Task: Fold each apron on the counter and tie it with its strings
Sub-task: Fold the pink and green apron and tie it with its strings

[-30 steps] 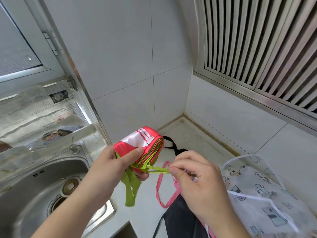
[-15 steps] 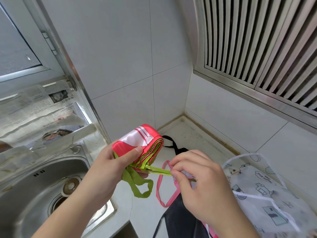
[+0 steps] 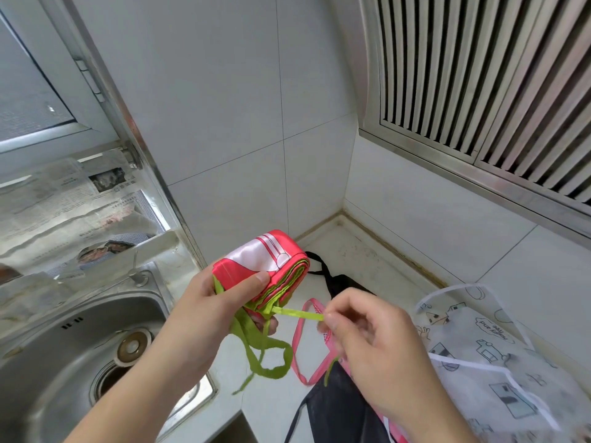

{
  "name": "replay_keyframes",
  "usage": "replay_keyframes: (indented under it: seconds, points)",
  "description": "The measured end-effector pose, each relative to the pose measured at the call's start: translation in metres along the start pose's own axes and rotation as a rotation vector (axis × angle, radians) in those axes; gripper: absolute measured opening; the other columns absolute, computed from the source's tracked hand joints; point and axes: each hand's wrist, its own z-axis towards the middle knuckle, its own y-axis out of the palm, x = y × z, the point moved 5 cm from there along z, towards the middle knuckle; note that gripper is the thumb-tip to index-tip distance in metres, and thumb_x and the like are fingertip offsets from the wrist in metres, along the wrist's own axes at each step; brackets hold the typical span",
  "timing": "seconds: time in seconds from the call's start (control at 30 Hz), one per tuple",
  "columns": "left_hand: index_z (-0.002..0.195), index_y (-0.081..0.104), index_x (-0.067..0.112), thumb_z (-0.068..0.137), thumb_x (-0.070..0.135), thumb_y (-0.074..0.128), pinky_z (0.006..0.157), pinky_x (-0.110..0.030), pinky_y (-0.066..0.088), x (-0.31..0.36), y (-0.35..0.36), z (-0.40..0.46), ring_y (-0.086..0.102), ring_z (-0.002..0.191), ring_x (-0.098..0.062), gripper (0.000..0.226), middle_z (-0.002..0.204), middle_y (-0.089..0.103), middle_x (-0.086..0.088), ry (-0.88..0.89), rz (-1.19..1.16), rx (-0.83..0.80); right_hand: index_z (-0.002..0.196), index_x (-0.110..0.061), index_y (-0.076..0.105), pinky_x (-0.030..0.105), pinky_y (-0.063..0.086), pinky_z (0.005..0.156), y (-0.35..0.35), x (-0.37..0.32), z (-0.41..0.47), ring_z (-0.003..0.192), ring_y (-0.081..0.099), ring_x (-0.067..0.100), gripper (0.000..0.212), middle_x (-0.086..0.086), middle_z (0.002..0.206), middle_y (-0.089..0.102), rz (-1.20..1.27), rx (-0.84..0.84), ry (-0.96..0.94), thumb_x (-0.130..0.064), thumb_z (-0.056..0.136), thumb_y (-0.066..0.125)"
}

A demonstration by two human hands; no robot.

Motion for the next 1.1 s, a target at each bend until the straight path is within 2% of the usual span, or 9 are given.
replay_keyframes:
  seconds: [0.17, 0.27, 0.43, 0.57, 0.73, 0.9, 0.97, 1.07, 1.1]
  points:
    - [0.129, 0.065, 0.003, 0.085, 0.018, 0.081, 0.060, -0.038, 0.057, 0.005, 0.011, -0.007, 0.062, 0.057, -0.033, 0.049, 0.094, 0.069, -0.031, -0.031, -0.127, -0.269, 0.074, -0.018, 0.061, 0.023, 0.042, 0.057, 0.027, 0.029, 0.003, 0.059, 0.049, 0.008, 0.026, 0.003, 0.060, 0.055, 0.135, -0.164, 0.154, -0.017, 0.099, 0.067]
    - [0.122, 0.070, 0.002, 0.079, 0.012, 0.081, 0.054, -0.035, 0.058, 0.002, 0.018, -0.020, 0.066, 0.057, -0.033, 0.046, 0.085, 0.070, -0.024, -0.099, -0.032, -0.502, 0.063, -0.011, 0.057, 0.046, 0.042, 0.054, 0.035, 0.039, 0.013, 0.058, 0.038, 0.020, 0.027, 0.015, 0.059, 0.046, 0.212, -0.277, 0.156, -0.015, 0.086, 0.069]
    - [0.092, 0.073, 0.026, 0.090, 0.006, 0.078, 0.072, -0.040, 0.055, 0.001, 0.028, -0.032, 0.065, 0.076, -0.030, 0.021, 0.085, 0.070, -0.001, -0.169, 0.336, -0.745, 0.066, -0.014, 0.054, 0.028, 0.015, 0.050, 0.016, 0.036, 0.025, 0.054, 0.017, 0.018, 0.036, 0.004, 0.059, 0.029, 0.505, -0.505, 0.284, -0.030, 0.094, 0.072]
    - [0.092, 0.073, 0.028, 0.093, 0.012, 0.076, 0.070, -0.044, 0.058, -0.011, 0.032, -0.030, 0.066, 0.073, -0.034, 0.017, 0.084, 0.072, -0.005, -0.251, 0.439, -0.655, 0.068, -0.014, 0.063, 0.024, 0.022, 0.048, 0.002, 0.017, 0.039, 0.049, 0.025, 0.012, 0.036, -0.004, 0.053, 0.033, 0.362, -0.456, 0.276, -0.026, 0.101, 0.067]
    - [0.111, 0.067, 0.014, 0.094, 0.015, 0.076, 0.073, -0.060, 0.060, -0.016, 0.024, -0.016, 0.071, 0.074, -0.050, 0.020, 0.088, 0.076, -0.018, -0.173, 0.449, -0.286, 0.084, -0.014, 0.075, 0.027, 0.034, 0.058, -0.004, -0.008, 0.032, 0.051, 0.038, 0.013, 0.022, -0.006, 0.052, 0.048, 0.202, -0.256, 0.154, -0.016, 0.100, 0.062]
    - [0.113, 0.071, 0.024, 0.090, 0.009, 0.079, 0.069, -0.069, 0.060, -0.005, 0.021, -0.011, 0.073, 0.078, -0.051, 0.029, 0.094, 0.074, -0.021, -0.018, 0.225, -0.057, 0.087, -0.016, 0.071, 0.025, 0.035, 0.048, 0.013, -0.010, 0.009, 0.047, 0.040, 0.021, 0.021, 0.011, 0.066, 0.072, 0.364, -0.168, 0.185, -0.011, 0.103, 0.058]
    - [0.111, 0.073, 0.023, 0.088, 0.007, 0.077, 0.074, -0.069, 0.059, -0.003, 0.021, -0.012, 0.069, 0.075, -0.052, 0.028, 0.097, 0.073, -0.026, -0.005, 0.089, -0.040, 0.084, -0.015, 0.072, 0.026, 0.042, 0.050, 0.025, -0.002, 0.001, 0.048, 0.042, 0.025, 0.021, 0.014, 0.066, 0.072, 0.439, -0.153, 0.246, -0.016, 0.102, 0.062]
    - [0.120, 0.071, 0.015, 0.089, 0.012, 0.073, 0.077, -0.058, 0.059, -0.003, 0.025, -0.015, 0.068, 0.069, -0.039, 0.031, 0.105, 0.073, -0.030, -0.060, -0.070, -0.111, 0.079, -0.009, 0.075, 0.041, 0.059, 0.075, 0.037, 0.015, -0.006, 0.053, 0.053, 0.036, 0.023, 0.016, 0.055, 0.063, 0.528, -0.078, 0.335, -0.026, 0.095, 0.072]
    - [0.123, 0.070, 0.015, 0.090, 0.015, 0.073, 0.077, -0.055, 0.060, -0.003, 0.027, -0.016, 0.068, 0.070, -0.037, 0.034, 0.108, 0.073, -0.030, -0.080, -0.085, -0.138, 0.077, -0.007, 0.075, 0.037, 0.055, 0.069, 0.038, 0.019, -0.008, 0.051, 0.052, 0.031, 0.023, 0.013, 0.052, 0.059, 0.553, -0.047, 0.357, -0.022, 0.095, 0.074]
